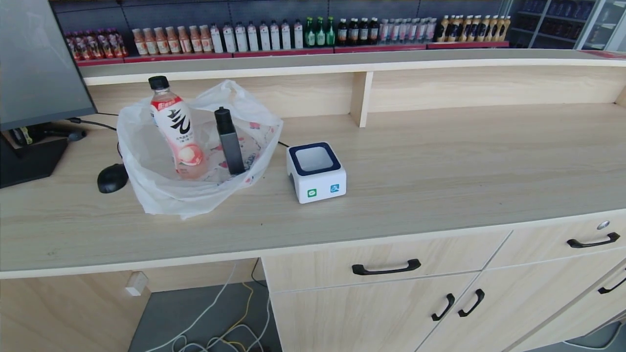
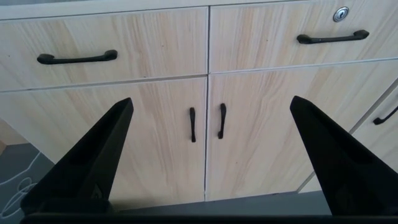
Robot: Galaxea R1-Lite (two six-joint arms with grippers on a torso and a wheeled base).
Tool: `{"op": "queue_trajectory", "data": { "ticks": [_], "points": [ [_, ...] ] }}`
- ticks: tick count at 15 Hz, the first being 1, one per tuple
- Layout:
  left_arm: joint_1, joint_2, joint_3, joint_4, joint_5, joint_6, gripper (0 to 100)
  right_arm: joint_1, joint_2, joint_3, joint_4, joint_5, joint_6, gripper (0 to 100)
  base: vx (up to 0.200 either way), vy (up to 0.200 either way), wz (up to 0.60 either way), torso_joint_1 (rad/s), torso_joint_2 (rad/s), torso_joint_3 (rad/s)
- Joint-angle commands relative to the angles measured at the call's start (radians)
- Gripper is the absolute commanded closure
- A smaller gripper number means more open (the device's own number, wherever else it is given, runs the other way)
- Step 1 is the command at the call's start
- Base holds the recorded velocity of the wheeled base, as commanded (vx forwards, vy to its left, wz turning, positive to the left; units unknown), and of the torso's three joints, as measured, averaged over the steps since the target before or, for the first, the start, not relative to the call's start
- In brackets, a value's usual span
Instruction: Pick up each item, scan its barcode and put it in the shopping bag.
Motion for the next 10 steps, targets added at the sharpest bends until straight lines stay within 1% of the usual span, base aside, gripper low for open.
{"op": "queue_trajectory", "data": {
  "ticks": [1, 6, 10],
  "points": [
    [0.0, 0.0, 0.0, 0.0, 0.0, -0.001, 0, 0.0, 0.002, 0.0, -0.001, 0.0, -0.001, 0, 0.0, 0.0, 0.0, 0.0, 0.0, 0.0],
    [0.0, 0.0, 0.0, 0.0, 0.0, -0.001, 0, 0.0, 0.002, 0.0, -0.002, 0.0, 0.002, 0, 0.0, 0.0, 0.0, 0.0, 0.0, 0.0],
    [0.0, 0.0, 0.0, 0.0, 0.0, 0.008, 0, 0.0, 0.002, 0.0, -0.001, 0.0, 0.004, 0, 0.0, 0.0, 0.0, 0.0, 0.0, 0.0]
  ]
}}
